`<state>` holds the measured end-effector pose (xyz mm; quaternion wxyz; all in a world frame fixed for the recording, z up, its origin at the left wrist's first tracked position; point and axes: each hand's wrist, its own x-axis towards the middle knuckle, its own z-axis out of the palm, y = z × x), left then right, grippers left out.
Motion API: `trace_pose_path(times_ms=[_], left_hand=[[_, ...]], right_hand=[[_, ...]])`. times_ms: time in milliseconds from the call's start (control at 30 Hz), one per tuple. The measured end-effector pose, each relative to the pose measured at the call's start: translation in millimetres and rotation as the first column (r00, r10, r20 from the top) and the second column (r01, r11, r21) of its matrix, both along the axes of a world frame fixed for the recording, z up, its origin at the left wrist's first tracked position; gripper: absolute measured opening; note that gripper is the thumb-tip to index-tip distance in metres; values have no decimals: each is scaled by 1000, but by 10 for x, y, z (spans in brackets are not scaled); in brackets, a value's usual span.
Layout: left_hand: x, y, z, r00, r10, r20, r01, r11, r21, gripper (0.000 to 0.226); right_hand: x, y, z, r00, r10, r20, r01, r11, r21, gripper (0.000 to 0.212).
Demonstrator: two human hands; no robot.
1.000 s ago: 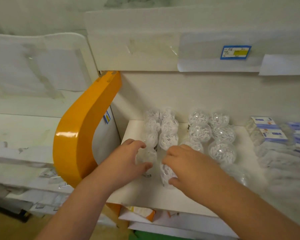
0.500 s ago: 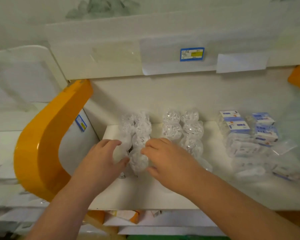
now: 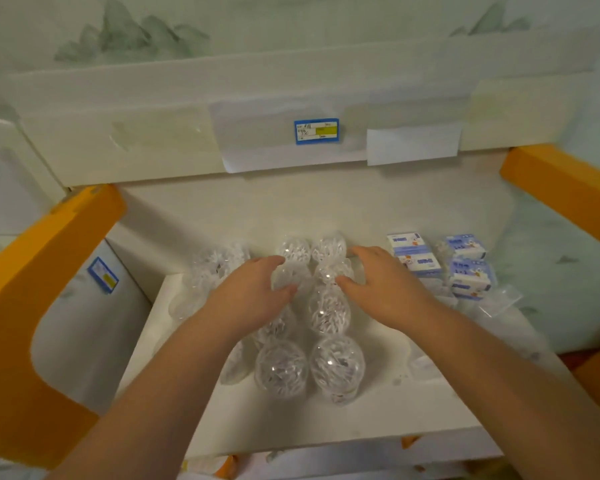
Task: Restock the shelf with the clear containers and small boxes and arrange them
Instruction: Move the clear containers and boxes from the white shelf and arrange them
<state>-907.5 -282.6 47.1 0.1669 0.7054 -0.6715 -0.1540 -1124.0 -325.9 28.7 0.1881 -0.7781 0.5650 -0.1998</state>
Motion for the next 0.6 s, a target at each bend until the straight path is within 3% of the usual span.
trace_pose_path(times_ms=[167,367,467,600], left_hand=[[-147,-302,-36,1000,28,7,-28,997,77,60],[-103,-360,-67,998,57,4,-57,996,64,62],[-47,-271,-52,998,47,31,-48,998,40,67],[49,-16,2,998,2,61,-5,999,47,44]], right_hand=[[143,-212,-132,998,-23,55,16,992,127,60],[140,-284,-248,988,-40,147,17,988,155,63],[94,-183,-195,988,-34,149,17,993,114,67],[-4,90,-124,989,89,117,-88,996,-13,61]])
